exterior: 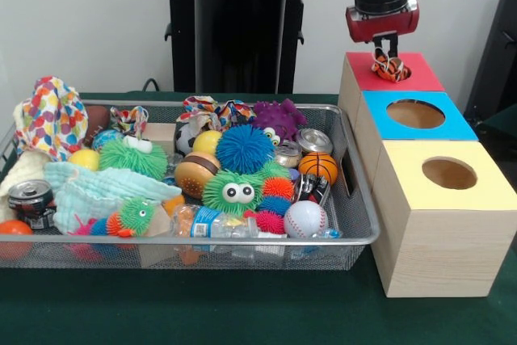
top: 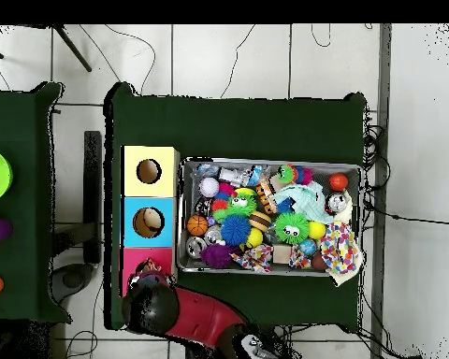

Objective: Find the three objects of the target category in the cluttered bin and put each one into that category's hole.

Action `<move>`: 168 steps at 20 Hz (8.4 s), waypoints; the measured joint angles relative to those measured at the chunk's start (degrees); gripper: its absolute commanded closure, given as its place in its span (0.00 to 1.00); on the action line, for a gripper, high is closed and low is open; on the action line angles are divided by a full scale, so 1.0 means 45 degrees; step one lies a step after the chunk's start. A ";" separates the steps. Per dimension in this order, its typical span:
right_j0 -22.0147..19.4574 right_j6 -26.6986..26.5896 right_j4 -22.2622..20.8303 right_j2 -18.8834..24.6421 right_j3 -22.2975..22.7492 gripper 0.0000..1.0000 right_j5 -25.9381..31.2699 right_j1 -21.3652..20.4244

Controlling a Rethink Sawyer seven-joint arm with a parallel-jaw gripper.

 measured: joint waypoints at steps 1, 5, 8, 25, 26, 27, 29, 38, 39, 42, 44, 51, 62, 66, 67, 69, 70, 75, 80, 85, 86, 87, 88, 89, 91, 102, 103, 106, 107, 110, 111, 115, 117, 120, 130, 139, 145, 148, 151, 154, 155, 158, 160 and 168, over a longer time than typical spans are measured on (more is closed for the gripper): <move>-0.0060 0.0000 -0.0060 0.0075 0.0020 1.00 -0.0105 0.0050; -0.0196 0.0000 -0.0228 0.0270 0.0037 1.00 -0.0327 0.0216; -0.0221 0.0000 -0.0280 0.0314 0.0037 1.00 -0.0387 0.0253; -0.0282 0.0000 -0.0949 0.0483 0.0041 1.00 -0.2070 0.1429; -0.0275 0.0000 -0.0949 0.0483 0.0040 1.00 -0.2106 0.1442; -0.0241 0.0000 -0.0951 0.0481 0.0042 1.00 -0.2229 0.1472; -0.0205 0.0000 -0.0970 0.0479 0.0042 1.00 -0.2339 0.1493; -0.0115 0.0000 -0.0966 0.0472 0.0038 1.00 -0.2650 0.1581; -0.0077 0.0000 -0.0964 0.0465 0.0037 1.00 -0.2718 0.1596; 0.0199 0.0000 -0.0951 0.0342 -0.0011 1.00 -0.2909 0.1658; 0.0581 0.0000 -0.0792 0.0119 -0.0087 1.00 -0.2953 0.1666; 0.1651 0.0000 0.0011 -0.0671 -0.0322 1.00 -0.2948 0.1657; 0.2939 0.0003 0.0639 -0.1725 -0.0631 1.00 -0.2938 0.1613; 0.3292 0.0003 0.0758 -0.2019 -0.0730 1.00 -0.2938 0.1619; 0.3345 0.0003 0.0776 -0.2059 -0.0745 1.00 -0.2938 0.1622; 0.3515 0.0003 0.0826 -0.2204 -0.0794 1.00 -0.2938 0.1627; 0.3545 0.0003 0.0828 -0.2229 -0.0805 1.00 -0.2938 0.1631; 0.3629 0.0003 0.0862 -0.2368 -0.0979 0.00 -0.2995 0.1692; 0.3586 0.0016 0.0873 -0.2432 -0.1179 0.00 -0.3021 0.1895; 0.3607 0.0073 0.0876 -0.2443 -0.1181 0.00 -0.3027 0.1890; 0.3614 0.0076 0.0878 -0.2449 -0.1182 0.00 -0.3027 0.1889; 0.3616 0.0076 0.0876 -0.2449 -0.1184 0.00 -0.3027 0.1890; 0.3617 0.0076 0.0876 -0.2454 -0.1184 0.00 -0.3027 0.1889; 0.3616 0.0076 0.0876 -0.2460 -0.1184 0.00 -0.3024 0.1890; 0.3617 0.0076 0.0876 -0.2465 -0.1186 0.00 -0.3024 0.1890; 0.3633 0.0099 0.0873 -0.2539 -0.1190 1.00 -0.3019 0.1889; 0.3635 0.0099 0.0876 -0.2541 -0.1188 1.00 -0.3021 0.1888; 0.3633 0.0109 0.0873 -0.2541 -0.1189 1.00 -0.3020 0.1888; 0.3633 0.0110 0.0873 -0.2541 -0.1190 1.00 -0.3021 0.1889; 0.3633 0.0114 0.0873 -0.2541 -0.1190 1.00 -0.3021 0.1889; 0.3633 0.0118 0.0873 -0.2541 -0.1190 1.00 -0.3021 0.1889; 0.3641 0.0120 0.0878 -0.2552 -0.1199 1.00 -0.2982 0.1885; 0.3642 0.0118 0.0889 -0.2563 -0.1214 1.00 -0.2932 0.1882; 0.3651 0.0120 0.1000 -0.2605 -0.1266 1.00 -0.2702 0.1875; 0.4247 0.0126 0.1345 -0.3428 -0.1742 1.00 -0.0882 0.1602; 0.4958 0.0131 0.1337 -0.4516 -0.2174 1.00 0.1567 0.0896; 0.5072 0.0168 0.1335 -0.4902 -0.2384 1.00 0.2196 0.0668; 0.5072 0.0225 0.1332 -0.4951 -0.2404 1.00 0.2248 0.0633; 0.5073 0.0366 0.1329 -0.4960 -0.2402 1.00 0.2253 0.0588; 0.5068 0.0615 0.1329 -0.4972 -0.2400 1.00 0.2293 0.0523; 0.5061 0.0649 0.1327 -0.4970 -0.2398 1.00 0.2295 0.0508; 0.4909 0.0814 0.1337 -0.4949 -0.2398 0.00 0.2301 0.0410; 0.4879 0.0829 0.1329 -0.4927 -0.2398 0.00 0.2298 0.0393; 0.4523 0.0981 0.1332 -0.4523 -0.2297 0.00 0.2293 0.0288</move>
